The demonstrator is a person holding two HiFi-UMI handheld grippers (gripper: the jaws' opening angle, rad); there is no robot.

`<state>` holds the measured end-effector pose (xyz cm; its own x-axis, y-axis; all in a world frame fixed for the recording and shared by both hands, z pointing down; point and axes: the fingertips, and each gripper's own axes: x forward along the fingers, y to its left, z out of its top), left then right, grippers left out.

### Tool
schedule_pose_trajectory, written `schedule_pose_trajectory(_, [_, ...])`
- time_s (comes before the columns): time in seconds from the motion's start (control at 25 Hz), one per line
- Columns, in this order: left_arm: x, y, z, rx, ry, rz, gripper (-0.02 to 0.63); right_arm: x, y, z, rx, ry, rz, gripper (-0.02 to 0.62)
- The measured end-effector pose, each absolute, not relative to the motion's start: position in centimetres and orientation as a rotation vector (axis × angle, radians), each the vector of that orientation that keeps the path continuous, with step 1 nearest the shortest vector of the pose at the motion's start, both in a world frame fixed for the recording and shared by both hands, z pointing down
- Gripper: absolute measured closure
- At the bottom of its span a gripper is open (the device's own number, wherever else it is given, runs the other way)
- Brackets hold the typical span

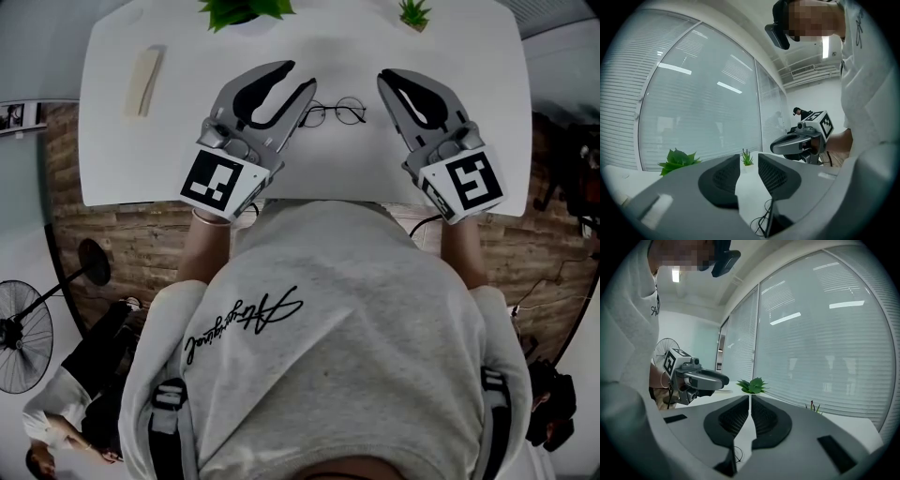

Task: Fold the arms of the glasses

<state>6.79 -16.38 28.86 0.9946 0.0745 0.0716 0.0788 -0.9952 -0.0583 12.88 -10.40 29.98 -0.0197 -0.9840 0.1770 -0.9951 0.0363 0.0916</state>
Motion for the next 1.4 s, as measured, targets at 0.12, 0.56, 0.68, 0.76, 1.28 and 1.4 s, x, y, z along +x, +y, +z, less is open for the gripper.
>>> schedule_pose_trajectory(0.12, [6.4, -16.8, 28.2, -3.086, -0.098, -0.079, 0.513, 12.7, -10.4, 29.0, 2.071, -2.123, 0.059, 0.591])
schedule_pose_trajectory(0.56, [5.4, -17.3, 26.7, -3.087, -0.067, -0.012, 0.604, 12.6, -9.5, 26.4, 2.138, -2.158, -0.039, 0.592])
schedule_pose_trajectory(0.68, [5.5, -17.2, 26.7, -3.088, -0.079, -0.024, 0.606, 12.5, -9.4, 26.2, 2.132, -2.143, -0.045, 0.592])
schedule_pose_trajectory(0.76, [5.6, -17.1, 26.8, -3.087, -0.084, -0.028, 0.606, 12.5, -9.4, 26.2, 2.131, -2.142, -0.043, 0.592])
schedule_pose_trajectory(1.28, [5.3, -17.2, 26.8, -3.087, -0.070, -0.021, 0.606, 12.0, -9.4, 26.2, 2.122, -2.127, -0.059, 0.594])
schedule_pose_trajectory(1.4, [5.3, -17.2, 27.0, -3.086, -0.073, -0.030, 0.606, 11.9, -9.5, 26.4, 2.118, -2.129, -0.058, 0.594])
